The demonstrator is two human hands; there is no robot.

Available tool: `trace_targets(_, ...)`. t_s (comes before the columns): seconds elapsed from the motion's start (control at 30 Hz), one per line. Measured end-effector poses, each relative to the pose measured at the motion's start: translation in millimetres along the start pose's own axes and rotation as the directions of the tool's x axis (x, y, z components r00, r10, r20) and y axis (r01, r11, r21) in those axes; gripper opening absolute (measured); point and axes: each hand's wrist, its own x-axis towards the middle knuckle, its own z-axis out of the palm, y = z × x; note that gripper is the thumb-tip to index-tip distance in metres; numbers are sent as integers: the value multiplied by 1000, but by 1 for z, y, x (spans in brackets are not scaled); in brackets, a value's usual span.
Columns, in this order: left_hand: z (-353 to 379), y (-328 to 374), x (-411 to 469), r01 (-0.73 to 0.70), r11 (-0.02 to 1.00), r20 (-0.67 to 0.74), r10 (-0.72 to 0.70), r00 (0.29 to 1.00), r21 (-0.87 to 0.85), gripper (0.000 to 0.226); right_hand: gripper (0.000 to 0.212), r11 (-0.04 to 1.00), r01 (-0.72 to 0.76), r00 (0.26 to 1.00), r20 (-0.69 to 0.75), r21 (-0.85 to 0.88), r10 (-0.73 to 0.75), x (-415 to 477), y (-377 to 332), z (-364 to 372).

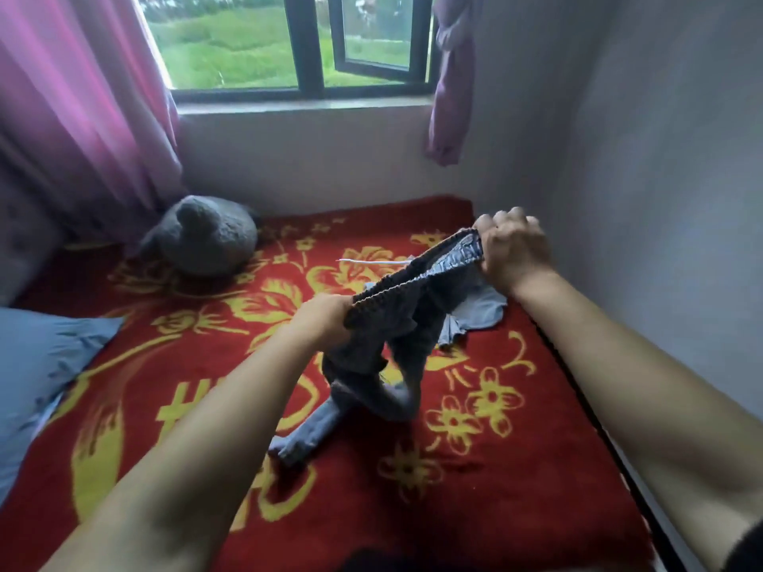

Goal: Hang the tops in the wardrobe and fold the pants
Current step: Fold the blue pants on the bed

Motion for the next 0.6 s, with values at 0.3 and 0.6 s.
trace_targets(0.3,121,-43,-86,68,989,114,-83,990,135,48,34,963,251,692,679,94,-247,-180,-69,70)
trace_targets(0.6,181,-50,-153,112,929,205,-193,959,352,23,40,973,24,508,835,229,-209,-275,-105,75)
